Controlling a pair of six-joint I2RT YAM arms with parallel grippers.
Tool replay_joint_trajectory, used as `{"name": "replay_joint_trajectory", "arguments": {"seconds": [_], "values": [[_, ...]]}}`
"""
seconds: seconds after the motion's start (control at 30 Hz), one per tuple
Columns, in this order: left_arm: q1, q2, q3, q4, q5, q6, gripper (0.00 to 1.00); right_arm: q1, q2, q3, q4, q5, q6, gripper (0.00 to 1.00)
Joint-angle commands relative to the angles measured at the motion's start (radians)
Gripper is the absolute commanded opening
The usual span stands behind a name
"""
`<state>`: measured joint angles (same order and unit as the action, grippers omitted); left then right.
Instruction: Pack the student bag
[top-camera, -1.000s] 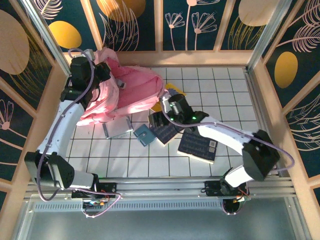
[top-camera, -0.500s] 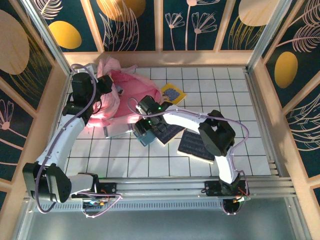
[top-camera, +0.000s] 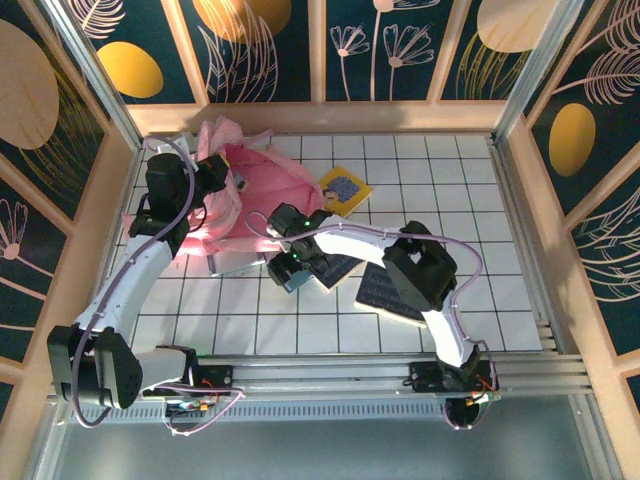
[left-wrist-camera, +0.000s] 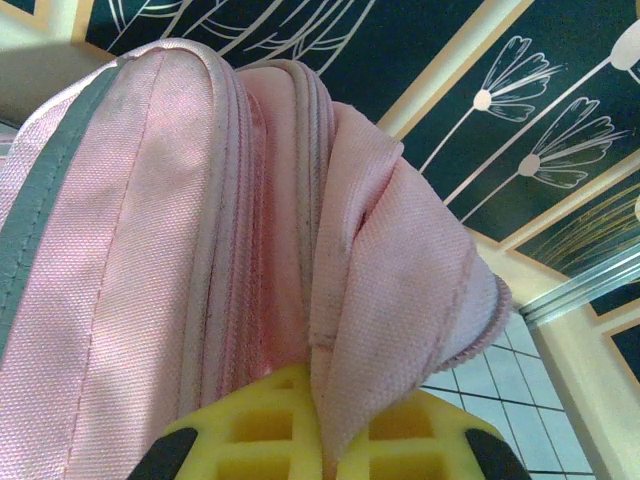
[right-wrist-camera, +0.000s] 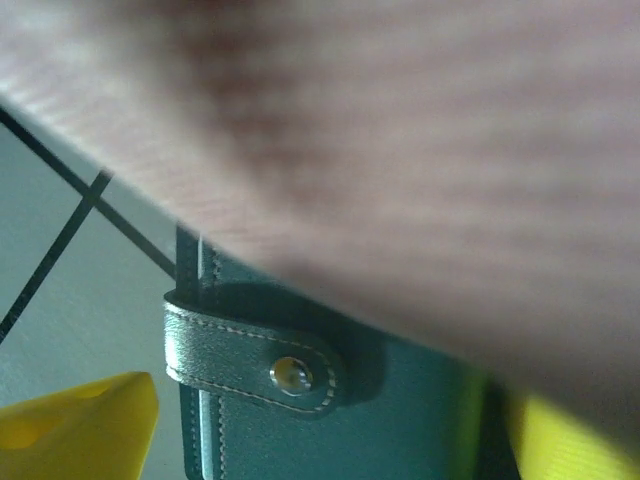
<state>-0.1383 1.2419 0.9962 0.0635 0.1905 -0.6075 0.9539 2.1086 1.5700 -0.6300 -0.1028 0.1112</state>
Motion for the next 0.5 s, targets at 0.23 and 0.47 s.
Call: {"name": "replay_joint_trajectory", "arguments": {"seconds": [0.23,0.47], "values": [[0.005,-0.023,0.006,0.119,-0.014,-0.011,0.00,0.081,0.038,0.044,-0.075,0.114,0.001,0.98],[0.005,-0.016,0.010,0.117,-0.010,-0.011,0.00,0.137,0.006,0.018,-0.073,0.288,0.023,0.95]]}}
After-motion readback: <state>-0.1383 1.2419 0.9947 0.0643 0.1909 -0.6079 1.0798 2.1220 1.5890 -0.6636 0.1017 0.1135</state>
